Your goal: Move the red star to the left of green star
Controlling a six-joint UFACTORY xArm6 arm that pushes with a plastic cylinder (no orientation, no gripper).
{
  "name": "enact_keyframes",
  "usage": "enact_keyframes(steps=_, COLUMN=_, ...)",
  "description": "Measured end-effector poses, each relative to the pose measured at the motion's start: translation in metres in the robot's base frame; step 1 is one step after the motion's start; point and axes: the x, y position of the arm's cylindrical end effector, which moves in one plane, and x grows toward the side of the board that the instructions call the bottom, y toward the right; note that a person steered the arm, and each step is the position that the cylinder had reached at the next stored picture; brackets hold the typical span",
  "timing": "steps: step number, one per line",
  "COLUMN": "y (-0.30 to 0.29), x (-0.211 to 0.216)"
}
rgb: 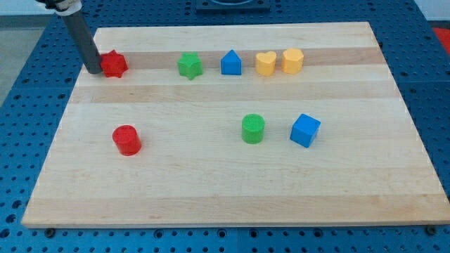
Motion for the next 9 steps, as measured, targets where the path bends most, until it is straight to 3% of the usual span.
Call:
enact_keyframes(steps=3, y=-0.026, x=-0.029)
enact_keyframes(steps=6, y=0.066, x=-0.032)
enact_keyframes(steps=7, y=0.071, x=-0.032)
enact_keyframes(steps=9, y=-0.006, x=-0.054)
